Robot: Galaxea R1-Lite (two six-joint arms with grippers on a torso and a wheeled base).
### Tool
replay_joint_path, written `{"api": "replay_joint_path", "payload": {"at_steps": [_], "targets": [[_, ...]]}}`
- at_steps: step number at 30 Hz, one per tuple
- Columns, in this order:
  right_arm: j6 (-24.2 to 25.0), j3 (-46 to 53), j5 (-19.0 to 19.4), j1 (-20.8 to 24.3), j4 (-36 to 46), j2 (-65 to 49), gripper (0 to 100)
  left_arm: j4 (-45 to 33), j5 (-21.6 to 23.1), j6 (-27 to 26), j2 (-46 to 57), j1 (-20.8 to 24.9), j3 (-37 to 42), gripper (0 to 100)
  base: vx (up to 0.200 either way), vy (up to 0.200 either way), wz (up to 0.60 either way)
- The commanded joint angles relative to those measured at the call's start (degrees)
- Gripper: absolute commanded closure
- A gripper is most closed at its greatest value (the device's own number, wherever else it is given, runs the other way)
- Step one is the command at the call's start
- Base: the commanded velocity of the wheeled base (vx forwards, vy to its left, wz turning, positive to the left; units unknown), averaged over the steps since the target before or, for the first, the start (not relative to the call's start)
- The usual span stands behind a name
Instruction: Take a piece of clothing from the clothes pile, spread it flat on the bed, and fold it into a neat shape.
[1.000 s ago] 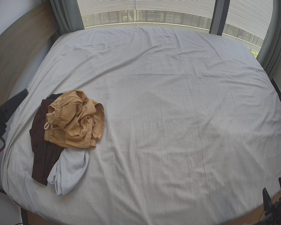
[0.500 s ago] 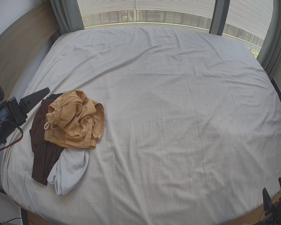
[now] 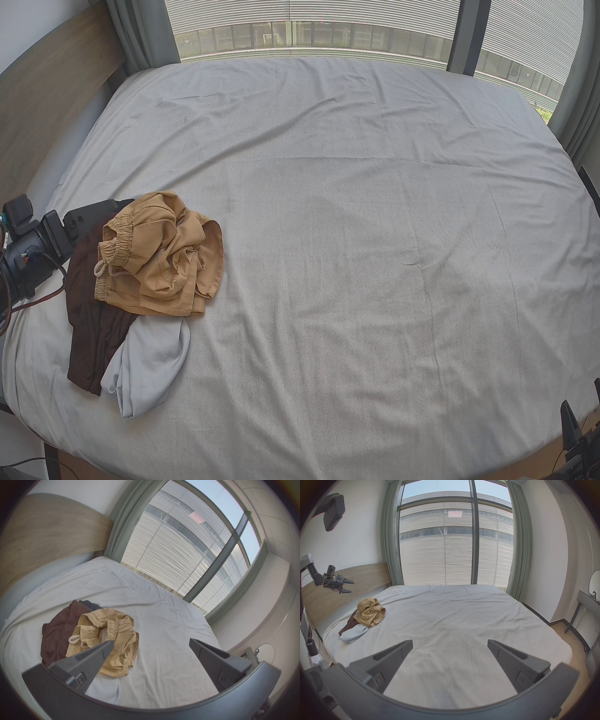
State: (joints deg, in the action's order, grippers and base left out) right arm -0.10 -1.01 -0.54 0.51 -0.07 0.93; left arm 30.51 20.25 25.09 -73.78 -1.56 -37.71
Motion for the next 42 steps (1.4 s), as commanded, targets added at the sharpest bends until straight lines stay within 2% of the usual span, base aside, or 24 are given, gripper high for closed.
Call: {"api": "replay_joint_path", "payload": {"at_steps": [1, 13, 27, 36, 42], "targets": [[0.0, 1.0, 0.0, 0.0, 0.0, -0.9, 0, 0.2, 0.2, 0.8, -4.4, -1.8, -0.3, 0, 0.000, 0.000, 0.00], [0.0, 1.0, 0.0, 0.0, 0.0, -0.9, 0, 7.7, 2.4, 1.1, -12.3, -4.8, 0.0, 0, 0.000, 0.000, 0.00], [0.0, 1.0, 0.0, 0.0, 0.0, -0.9, 0, 12.6, 2.7, 1.1, -18.0, -4.3, 0.0, 0, 0.000, 0.000, 0.00], [0.0, 1.0, 0.1, 0.0, 0.0, -0.9, 0, 17.3, 2.8, 1.3, -21.8, -4.3, -2.3, 0, 0.000, 0.000, 0.00], [0.0, 1.0, 0.0, 0.0, 0.0, -0.9, 0, 17.5, 2.8, 1.3, -23.9, -4.1, -4.2, 0, 0.000, 0.000, 0.00]]}}
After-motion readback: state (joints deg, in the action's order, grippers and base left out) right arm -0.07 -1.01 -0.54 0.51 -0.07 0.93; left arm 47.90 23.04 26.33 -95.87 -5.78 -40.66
